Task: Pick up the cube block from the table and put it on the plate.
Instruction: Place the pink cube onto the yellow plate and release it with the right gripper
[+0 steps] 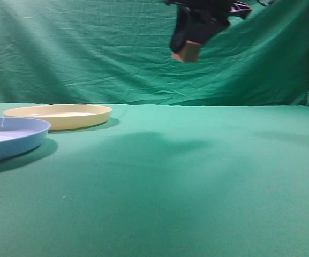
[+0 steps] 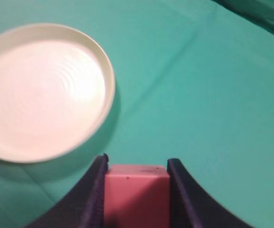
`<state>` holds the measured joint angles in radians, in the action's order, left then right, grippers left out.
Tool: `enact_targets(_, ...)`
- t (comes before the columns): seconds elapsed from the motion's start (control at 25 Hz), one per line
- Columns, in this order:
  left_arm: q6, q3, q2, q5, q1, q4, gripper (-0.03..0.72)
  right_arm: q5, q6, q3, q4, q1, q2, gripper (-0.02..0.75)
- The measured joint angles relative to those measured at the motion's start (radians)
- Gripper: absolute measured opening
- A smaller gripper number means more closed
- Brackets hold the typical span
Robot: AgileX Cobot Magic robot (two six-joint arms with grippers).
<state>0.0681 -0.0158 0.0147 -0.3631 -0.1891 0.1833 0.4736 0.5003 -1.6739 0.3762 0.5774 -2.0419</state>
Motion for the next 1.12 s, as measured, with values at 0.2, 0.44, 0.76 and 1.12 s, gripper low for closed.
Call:
enact_targets(0.2,0.0,0.0,0.0,0.0,0.0,0.0,0.0,0.005,0.005,-0.249,0.0,0.108,-0.244,0.235)
enact_targets(0.44,0.0,0.0,0.0,0.0,0.0,0.0,0.0,-0.053,0.027,-0.442,0.0,0.17,-0.447,0.235)
enact_targets(0.76,0.0,0.0,0.0,0.0,0.0,0.0,0.0,-0.057,0.031,-0.455,-0.015,0.174,-0.457,0.634)
enact_targets(1.12,0.0,0.0,0.0,0.0,0.0,0.0,0.0,0.335,-0.023,-0.458,-0.167,0.17,-0.195,0.319)
